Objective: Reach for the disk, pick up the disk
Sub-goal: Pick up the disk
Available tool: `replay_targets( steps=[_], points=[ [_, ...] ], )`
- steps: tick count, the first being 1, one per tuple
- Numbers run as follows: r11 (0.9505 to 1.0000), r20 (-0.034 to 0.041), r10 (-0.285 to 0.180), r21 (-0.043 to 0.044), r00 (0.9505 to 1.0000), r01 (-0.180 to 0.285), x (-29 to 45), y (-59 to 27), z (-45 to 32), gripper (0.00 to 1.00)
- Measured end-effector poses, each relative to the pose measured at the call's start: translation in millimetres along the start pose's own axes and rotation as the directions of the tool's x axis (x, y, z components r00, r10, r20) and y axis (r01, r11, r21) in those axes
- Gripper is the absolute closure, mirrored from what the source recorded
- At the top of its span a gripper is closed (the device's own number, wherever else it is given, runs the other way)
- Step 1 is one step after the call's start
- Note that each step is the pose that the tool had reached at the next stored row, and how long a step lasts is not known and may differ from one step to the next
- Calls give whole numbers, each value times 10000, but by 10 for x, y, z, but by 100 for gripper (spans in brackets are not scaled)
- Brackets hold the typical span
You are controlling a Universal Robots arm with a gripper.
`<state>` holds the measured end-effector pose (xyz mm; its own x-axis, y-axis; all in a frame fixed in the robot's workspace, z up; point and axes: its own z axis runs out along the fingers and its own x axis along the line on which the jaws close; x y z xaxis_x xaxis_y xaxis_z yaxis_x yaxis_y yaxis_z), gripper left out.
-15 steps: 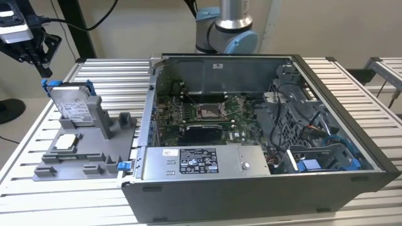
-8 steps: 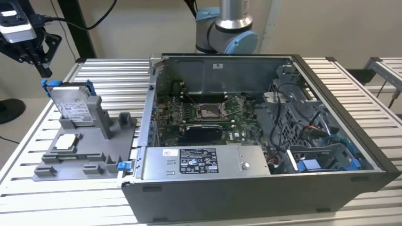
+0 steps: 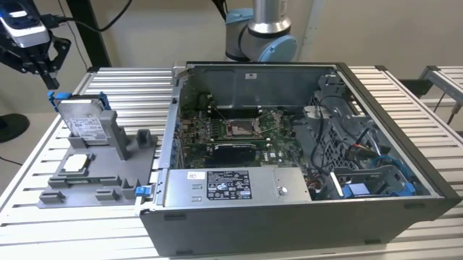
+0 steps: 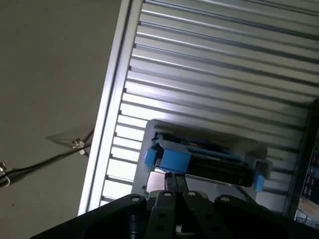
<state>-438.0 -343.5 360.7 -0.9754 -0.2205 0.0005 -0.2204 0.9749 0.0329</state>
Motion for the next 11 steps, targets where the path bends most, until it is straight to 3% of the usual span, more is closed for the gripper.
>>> replay_targets(
  steps=[5, 11],
  points=[
    [9966, -27, -824, -1, 9966, 824, 0, 0, 0, 100],
    [9841, -58, -1778, -4, 9841, 1778, 0, 0, 0, 100]
  ],
)
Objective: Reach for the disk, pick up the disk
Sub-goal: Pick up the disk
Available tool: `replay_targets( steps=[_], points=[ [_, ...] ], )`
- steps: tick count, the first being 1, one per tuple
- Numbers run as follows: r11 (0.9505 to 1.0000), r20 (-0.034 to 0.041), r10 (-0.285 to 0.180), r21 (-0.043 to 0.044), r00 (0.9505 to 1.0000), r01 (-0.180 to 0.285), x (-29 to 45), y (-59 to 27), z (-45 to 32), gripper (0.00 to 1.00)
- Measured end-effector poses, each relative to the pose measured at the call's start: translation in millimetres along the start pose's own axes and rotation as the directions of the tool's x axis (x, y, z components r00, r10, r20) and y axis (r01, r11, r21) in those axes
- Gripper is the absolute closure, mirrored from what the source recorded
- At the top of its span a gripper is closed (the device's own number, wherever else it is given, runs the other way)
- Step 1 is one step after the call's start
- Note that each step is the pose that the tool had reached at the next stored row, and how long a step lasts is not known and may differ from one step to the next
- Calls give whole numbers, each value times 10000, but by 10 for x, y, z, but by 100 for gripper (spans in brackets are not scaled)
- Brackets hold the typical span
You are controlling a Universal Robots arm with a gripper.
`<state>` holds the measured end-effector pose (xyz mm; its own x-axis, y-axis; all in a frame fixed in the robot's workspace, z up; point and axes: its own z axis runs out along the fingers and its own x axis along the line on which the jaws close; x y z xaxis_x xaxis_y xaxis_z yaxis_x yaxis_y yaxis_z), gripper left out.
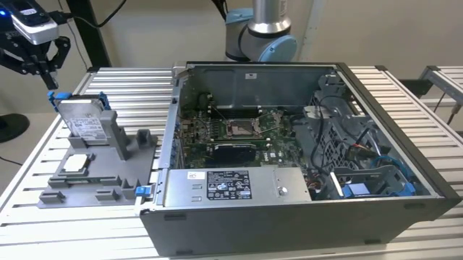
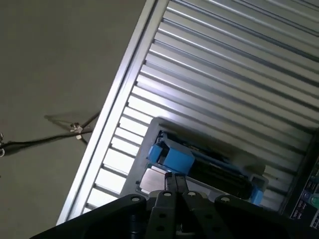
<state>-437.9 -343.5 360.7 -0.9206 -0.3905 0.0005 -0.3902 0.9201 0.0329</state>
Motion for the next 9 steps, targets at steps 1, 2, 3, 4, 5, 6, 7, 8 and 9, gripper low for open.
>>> replay_targets(
  steps=[1, 2, 3, 4, 5, 6, 7, 8, 9],
  points=[
    [9999, -5, -144, 0, 9999, 144, 0, 0, 0, 100],
    [9996, -10, -292, 0, 9996, 292, 0, 0, 0, 100],
    [9990, -14, -437, 0, 9990, 437, 0, 0, 0, 100],
    [9983, -19, -585, -1, 9983, 585, 0, 0, 0, 100],
    [9974, -24, -718, -1, 9974, 718, 0, 0, 0, 100],
    [9966, -27, -826, -1, 9966, 826, 0, 0, 0, 100],
    [9956, -31, -938, -1, 9956, 938, 0, 0, 0, 100],
    [9944, -35, -1056, -1, 9944, 1056, 0, 0, 0, 100],
    [9931, -38, -1172, -1, 9931, 1172, 0, 0, 0, 100]
  ],
)
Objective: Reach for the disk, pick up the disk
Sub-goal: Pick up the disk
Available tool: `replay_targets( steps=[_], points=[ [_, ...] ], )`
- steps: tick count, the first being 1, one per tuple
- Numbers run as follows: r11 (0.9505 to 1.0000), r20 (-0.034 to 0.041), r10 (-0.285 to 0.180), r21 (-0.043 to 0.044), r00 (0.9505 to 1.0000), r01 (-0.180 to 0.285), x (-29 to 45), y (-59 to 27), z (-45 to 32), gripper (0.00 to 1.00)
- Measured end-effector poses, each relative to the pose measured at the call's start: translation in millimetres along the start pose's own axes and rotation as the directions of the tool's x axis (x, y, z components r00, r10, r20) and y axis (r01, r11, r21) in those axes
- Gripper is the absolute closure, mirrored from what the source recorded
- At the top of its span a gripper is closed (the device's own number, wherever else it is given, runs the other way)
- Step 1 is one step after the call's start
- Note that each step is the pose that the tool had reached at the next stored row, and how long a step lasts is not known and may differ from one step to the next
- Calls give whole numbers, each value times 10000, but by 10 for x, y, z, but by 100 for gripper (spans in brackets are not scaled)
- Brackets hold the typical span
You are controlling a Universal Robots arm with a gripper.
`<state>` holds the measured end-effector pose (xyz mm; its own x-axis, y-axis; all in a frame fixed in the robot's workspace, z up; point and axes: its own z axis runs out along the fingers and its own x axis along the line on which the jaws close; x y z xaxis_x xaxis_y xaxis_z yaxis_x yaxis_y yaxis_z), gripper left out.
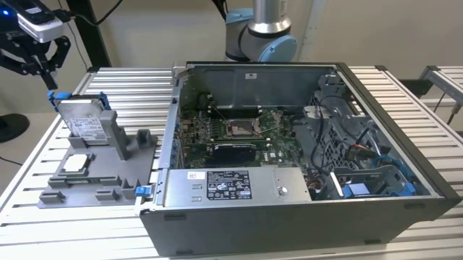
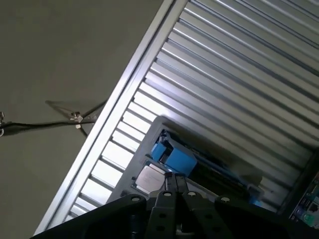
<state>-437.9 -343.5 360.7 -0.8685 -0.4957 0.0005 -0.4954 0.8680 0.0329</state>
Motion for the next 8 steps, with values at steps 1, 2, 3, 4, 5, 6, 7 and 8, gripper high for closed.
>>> replay_targets(
  steps=[1, 2, 3, 4, 5, 6, 7, 8],
  points=[
    [9999, -3, -109, 0, 9999, 109, 0, 0, 0, 100],
    [9998, -7, -207, -1, 9998, 207, 0, 0, 0, 100],
    [9996, -10, -291, -1, 9996, 291, 0, 0, 0, 100],
    [9995, -11, -318, 0, 9995, 318, 0, 0, 0, 100],
    [9995, -11, -320, 0, 9995, 320, 0, 0, 0, 100],
    [9995, -11, -323, 0, 9995, 323, 0, 0, 0, 100],
    [9995, -11, -325, 0, 9995, 325, 0, 0, 0, 100],
    [9995, -11, -329, 0, 9995, 329, 0, 0, 0, 100]
  ],
)
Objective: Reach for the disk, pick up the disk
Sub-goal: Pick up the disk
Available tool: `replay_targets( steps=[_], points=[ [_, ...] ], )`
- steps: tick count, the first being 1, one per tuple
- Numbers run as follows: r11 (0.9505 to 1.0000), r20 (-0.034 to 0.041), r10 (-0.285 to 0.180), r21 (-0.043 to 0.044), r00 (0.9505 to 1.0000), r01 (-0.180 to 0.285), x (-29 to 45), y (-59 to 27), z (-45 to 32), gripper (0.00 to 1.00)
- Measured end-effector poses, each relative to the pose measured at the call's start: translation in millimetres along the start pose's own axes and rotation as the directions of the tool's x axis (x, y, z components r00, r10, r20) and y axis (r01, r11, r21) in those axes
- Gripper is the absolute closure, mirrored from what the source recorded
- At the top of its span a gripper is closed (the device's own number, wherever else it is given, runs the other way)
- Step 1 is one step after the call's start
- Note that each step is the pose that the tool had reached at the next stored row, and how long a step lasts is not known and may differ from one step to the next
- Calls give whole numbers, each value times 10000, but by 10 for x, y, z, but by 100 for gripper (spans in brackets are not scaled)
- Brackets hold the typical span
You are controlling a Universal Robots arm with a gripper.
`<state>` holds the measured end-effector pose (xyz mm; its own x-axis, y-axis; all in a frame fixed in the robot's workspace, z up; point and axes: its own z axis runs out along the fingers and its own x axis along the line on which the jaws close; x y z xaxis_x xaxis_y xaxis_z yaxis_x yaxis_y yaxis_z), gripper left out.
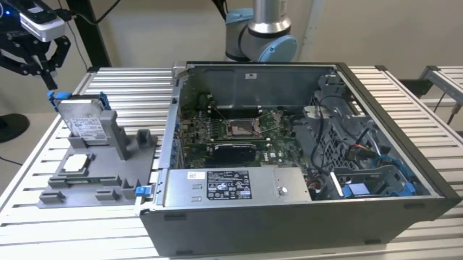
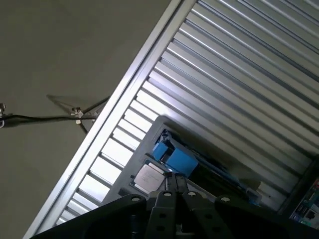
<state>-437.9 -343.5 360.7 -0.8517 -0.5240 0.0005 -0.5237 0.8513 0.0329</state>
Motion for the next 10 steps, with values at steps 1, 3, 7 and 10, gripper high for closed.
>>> replay_targets(
  steps=[1, 3, 7, 10],
  points=[
    [10000, -2, -41, 0, 10000, 41, 0, 0, 0, 100],
    [9996, -9, -276, 0, 9996, 276, 0, 0, 0, 100],
    [9975, -23, -706, -1, 9975, 706, 0, 0, 0, 100],
    [9958, -30, -919, -1, 9958, 919, 0, 1, 0, 100]
  ],
)
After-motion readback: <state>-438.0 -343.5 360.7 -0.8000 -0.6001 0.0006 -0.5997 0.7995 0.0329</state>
